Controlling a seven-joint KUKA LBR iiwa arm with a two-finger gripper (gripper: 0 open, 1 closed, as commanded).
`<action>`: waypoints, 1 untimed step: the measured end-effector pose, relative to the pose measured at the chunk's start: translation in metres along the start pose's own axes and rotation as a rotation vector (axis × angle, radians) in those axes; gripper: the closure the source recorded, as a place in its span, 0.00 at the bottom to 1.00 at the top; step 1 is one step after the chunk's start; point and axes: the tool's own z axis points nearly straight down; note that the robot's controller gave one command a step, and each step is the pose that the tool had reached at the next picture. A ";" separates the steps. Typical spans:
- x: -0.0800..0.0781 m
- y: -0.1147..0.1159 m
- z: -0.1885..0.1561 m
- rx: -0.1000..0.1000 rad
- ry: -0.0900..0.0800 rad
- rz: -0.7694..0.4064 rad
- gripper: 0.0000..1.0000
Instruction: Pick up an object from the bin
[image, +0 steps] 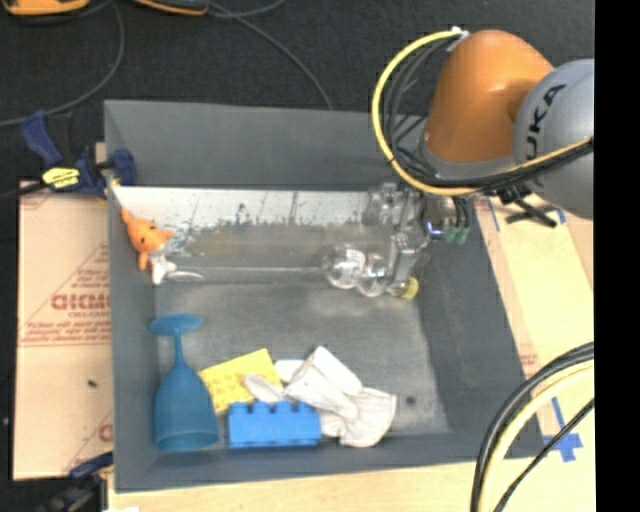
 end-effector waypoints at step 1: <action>-0.001 0.000 -0.006 0.001 -0.008 0.000 0.00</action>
Offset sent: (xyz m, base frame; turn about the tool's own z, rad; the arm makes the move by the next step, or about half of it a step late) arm 0.0017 -0.0350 -0.1581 0.0418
